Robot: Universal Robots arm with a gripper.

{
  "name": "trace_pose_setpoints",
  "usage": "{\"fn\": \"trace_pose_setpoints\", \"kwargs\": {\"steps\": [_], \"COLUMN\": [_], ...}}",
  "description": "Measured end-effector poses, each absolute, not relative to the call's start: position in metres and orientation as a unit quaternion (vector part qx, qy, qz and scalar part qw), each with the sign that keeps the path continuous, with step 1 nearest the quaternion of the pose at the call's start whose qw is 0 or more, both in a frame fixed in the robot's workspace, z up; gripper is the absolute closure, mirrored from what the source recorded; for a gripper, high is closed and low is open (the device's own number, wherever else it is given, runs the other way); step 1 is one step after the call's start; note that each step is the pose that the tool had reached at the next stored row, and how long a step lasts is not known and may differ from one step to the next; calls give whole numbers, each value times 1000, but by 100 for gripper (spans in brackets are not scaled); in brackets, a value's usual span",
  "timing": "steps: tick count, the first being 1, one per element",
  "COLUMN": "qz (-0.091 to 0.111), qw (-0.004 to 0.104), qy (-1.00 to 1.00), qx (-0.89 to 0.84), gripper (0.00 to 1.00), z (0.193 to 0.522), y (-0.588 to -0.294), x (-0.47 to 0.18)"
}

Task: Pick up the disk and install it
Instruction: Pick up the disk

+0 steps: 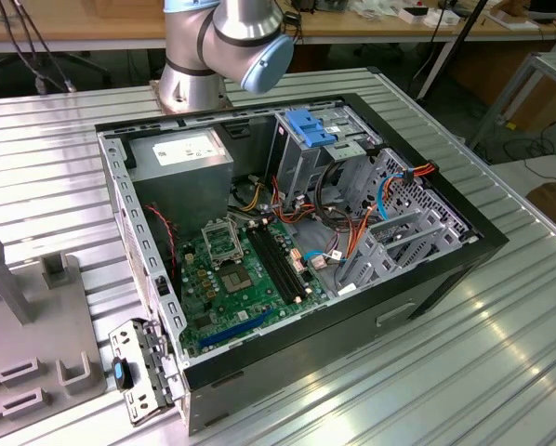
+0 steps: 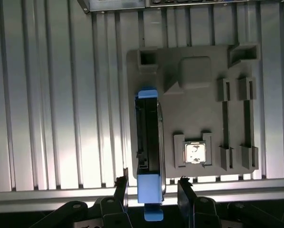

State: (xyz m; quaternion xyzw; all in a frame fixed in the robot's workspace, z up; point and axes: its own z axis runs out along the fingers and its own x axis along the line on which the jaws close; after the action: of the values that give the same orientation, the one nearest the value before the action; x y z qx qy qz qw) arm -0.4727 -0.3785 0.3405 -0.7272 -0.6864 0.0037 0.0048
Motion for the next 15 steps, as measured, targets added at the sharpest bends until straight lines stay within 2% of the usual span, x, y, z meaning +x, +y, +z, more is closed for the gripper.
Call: {"fn": "trace_pose_setpoints", "kwargs": {"steps": [11, 15], "qz": [4, 4], "qw": [5, 5], "qy": [-692, -692], "qx": [-722, -722], "gripper": [46, 46], "z": [311, 310], "y": [-379, -379], "x": [-474, -474]}}
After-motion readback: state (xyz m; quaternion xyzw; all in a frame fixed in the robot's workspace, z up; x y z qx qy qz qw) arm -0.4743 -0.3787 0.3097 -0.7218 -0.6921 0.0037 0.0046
